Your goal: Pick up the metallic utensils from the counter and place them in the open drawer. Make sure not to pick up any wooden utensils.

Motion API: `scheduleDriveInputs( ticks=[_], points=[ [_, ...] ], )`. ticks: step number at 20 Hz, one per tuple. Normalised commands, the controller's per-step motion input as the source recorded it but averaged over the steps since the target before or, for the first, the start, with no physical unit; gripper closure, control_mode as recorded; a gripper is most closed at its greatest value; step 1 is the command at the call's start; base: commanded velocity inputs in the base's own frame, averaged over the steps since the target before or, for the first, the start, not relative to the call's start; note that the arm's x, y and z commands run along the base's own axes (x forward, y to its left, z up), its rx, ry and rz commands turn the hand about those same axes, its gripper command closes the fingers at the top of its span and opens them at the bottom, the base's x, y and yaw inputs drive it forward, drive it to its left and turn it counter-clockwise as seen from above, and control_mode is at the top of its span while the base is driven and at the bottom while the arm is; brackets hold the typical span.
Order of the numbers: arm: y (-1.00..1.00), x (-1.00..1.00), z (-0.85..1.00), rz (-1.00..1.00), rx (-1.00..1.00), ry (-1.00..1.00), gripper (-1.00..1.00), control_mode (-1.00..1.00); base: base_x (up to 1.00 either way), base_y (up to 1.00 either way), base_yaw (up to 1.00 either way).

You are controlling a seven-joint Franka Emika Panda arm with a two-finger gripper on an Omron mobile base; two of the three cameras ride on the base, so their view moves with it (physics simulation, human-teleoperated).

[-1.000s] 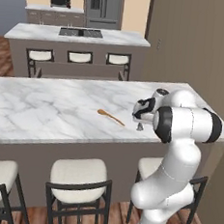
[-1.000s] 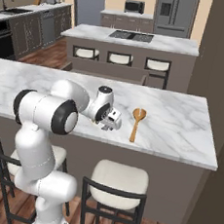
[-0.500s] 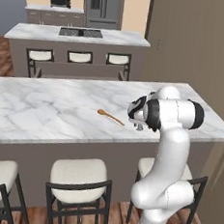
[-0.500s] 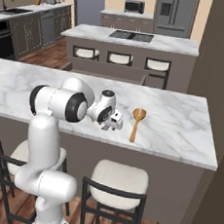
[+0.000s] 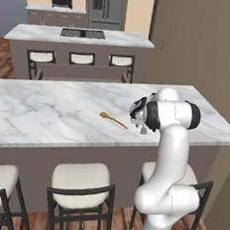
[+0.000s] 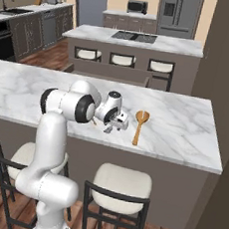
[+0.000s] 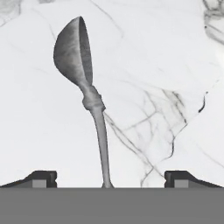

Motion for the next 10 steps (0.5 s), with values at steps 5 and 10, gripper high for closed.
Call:
scheduleDriveInputs(
  ticks=[5,10],
  points=[
    [0.0,0.44,-0.27,0.03,0.0,0.06,-1.0,-1.0,0.0,0.0,0.0],
    [0.18,0.08,-0.41,0.0,-0.02,0.01,1.0,-1.0,0.0,0.0,0.0]
  ],
)
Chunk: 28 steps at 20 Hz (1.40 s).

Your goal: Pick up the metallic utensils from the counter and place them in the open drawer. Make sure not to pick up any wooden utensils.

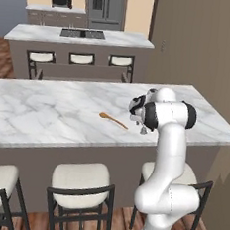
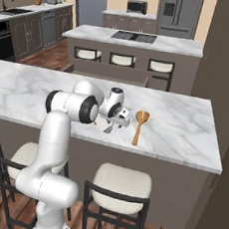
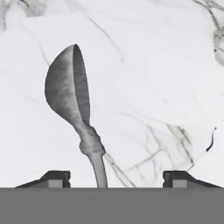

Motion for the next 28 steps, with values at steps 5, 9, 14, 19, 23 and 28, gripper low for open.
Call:
scheduleDriveInputs(
  ticks=[5,9,14,19,23,28],
  points=[
    [0.21,0.0,-0.52,0.0,-0.01,0.0,1.0,-1.0,0.0,0.0,0.0],
    [0.24,0.0,-0.58,0.0,0.0,0.0,1.0,-1.0,0.0,0.0,0.0],
    [0.35,-0.11,-0.61,0.0,0.0,0.0,1.0,-1.0,0.0,0.0,0.0],
    [0.4,-0.14,-0.48,0.0,0.0,0.01,1.0,-1.0,0.0,0.0,0.0],
    [0.45,-0.31,-0.54,0.03,0.0,0.07,1.0,-1.0,0.0,0.0,0.0],
    [0.57,-0.63,-0.39,0.06,0.0,0.01,1.0,-1.0,0.0,0.0,0.0]
  ],
)
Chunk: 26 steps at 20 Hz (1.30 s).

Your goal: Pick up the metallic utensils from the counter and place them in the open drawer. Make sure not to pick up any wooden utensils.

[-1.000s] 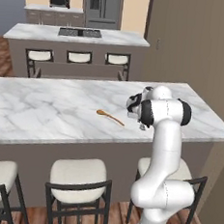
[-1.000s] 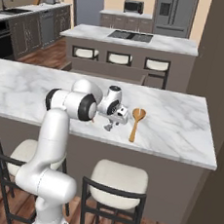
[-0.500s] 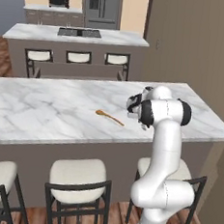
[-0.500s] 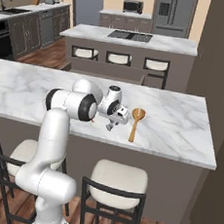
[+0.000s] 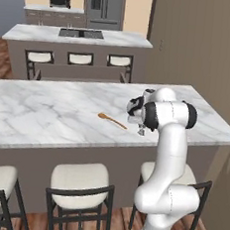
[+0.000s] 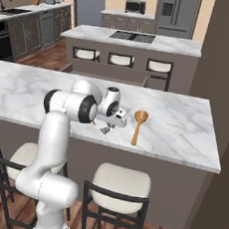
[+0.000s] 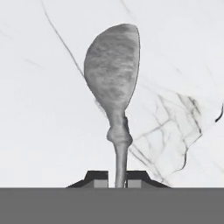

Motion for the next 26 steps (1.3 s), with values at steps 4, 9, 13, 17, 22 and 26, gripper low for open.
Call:
scheduleDriveInputs(
  ticks=[4,9,13,17,22,26],
  points=[
    [0.64,-0.41,-0.41,0.06,0.0,0.06,1.0,-1.0,0.0,0.0,0.0],
    [0.19,-0.47,-0.09,0.02,0.01,-0.09,1.0,-1.0,0.0,0.0,0.0],
    [0.0,-0.77,0.48,0.0,0.0,-0.26,1.0,-1.0,0.0,0.0,0.0],
    [0.0,-0.87,0.5,0.0,0.0,-0.17,1.0,-1.0,0.0,0.0,0.0],
    [0.0,-0.98,0.42,0.0,0.0,-0.13,1.0,-1.0,0.0,0.0,0.0],
    [0.0,-0.88,0.64,0.0,0.0,-0.14,1.0,-1.0,0.0,0.0,0.0]
  ],
)
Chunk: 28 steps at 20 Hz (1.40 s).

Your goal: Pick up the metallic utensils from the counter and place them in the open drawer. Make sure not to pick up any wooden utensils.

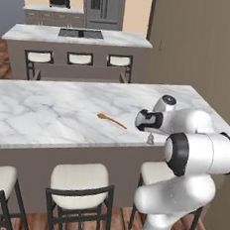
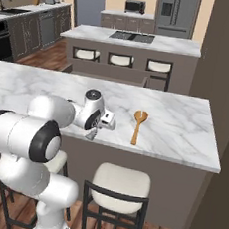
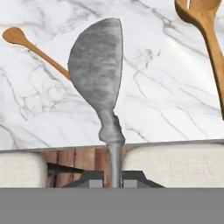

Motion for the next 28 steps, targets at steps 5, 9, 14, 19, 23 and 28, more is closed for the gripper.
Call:
scheduleDriveInputs(
  ticks=[5,9,14,19,23,28],
  points=[
    [0.0,-0.43,0.92,0.0,0.0,-0.26,1.0,-1.0,0.0,0.0,0.0],
    [0.0,-0.39,0.95,0.0,0.0,-0.2,1.0,-1.0,0.0,0.0,0.0],
    [0.0,-0.38,0.78,0.0,0.0,-0.12,1.0,-1.0,0.0,0.0,0.0],
    [0.0,-0.62,0.28,0.0,0.02,-0.06,1.0,-1.0,0.0,0.0,0.0],
    [0.0,-0.4,0.09,0.0,0.03,-0.01,1.0,-1.0,0.0,0.0,0.0],
    [0.08,-0.33,0.0,0.0,0.03,-0.05,1.0,-1.0,0.0,0.0,0.0]
  ],
)
